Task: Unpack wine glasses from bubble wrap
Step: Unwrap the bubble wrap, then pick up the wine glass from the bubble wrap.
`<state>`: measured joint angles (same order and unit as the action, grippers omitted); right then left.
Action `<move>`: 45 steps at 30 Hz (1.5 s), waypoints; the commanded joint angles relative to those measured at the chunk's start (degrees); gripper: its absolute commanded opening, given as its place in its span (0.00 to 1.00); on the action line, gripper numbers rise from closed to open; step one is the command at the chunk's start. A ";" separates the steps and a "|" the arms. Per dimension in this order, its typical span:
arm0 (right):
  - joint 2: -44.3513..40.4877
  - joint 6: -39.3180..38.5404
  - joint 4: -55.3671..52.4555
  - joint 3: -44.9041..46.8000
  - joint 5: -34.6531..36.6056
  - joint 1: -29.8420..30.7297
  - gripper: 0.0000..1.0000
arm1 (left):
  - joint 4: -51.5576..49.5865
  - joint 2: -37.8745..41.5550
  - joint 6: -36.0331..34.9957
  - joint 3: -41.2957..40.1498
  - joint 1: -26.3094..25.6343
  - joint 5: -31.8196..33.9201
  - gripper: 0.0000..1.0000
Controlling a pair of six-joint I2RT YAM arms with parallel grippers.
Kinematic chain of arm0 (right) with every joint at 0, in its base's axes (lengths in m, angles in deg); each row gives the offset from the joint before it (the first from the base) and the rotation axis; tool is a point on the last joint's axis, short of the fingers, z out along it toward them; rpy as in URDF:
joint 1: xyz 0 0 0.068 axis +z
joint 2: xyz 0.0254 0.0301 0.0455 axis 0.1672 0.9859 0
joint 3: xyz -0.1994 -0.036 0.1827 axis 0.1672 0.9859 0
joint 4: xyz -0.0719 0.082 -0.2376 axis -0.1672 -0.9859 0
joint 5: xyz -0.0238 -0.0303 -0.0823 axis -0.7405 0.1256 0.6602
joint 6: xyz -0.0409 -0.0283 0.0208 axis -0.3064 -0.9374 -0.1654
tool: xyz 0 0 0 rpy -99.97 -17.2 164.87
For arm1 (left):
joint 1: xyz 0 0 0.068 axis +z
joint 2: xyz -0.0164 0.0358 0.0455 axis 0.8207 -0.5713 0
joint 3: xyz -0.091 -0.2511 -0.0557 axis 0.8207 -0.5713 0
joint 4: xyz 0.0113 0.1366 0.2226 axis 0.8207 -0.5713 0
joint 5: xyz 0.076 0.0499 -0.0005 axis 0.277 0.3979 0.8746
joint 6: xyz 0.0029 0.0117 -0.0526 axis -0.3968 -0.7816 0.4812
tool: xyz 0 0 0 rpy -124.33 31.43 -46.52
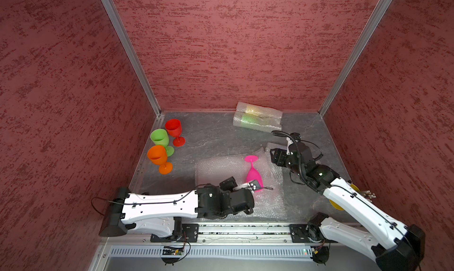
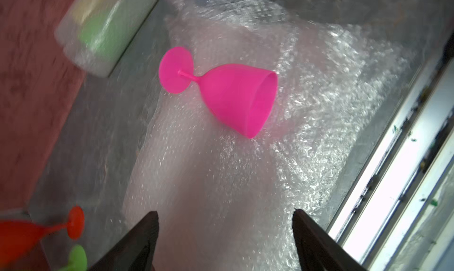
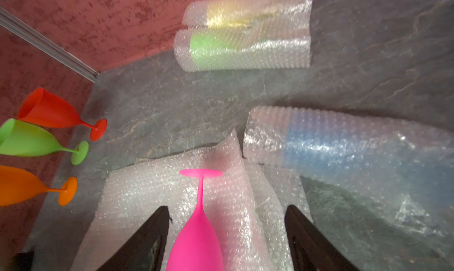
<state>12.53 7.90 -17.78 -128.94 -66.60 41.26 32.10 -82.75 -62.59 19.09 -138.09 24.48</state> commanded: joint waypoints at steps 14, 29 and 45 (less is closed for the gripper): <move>-7.94 -9.37 0.18 2.44 -13.18 -6.37 0.81 | 13.20 4.01 -34.04 -1.59 10.43 -28.49 0.90; -10.81 -8.39 -0.38 4.29 -6.84 -6.35 0.82 | 27.42 -21.01 -21.94 4.27 0.85 7.82 0.88; -11.17 -7.17 0.09 5.23 -7.02 -6.40 0.81 | 40.44 -25.40 -24.56 -2.55 3.39 17.98 0.49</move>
<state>1.65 -0.10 -18.89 -124.37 -75.11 35.01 69.24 -108.73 -87.68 17.16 -134.88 40.98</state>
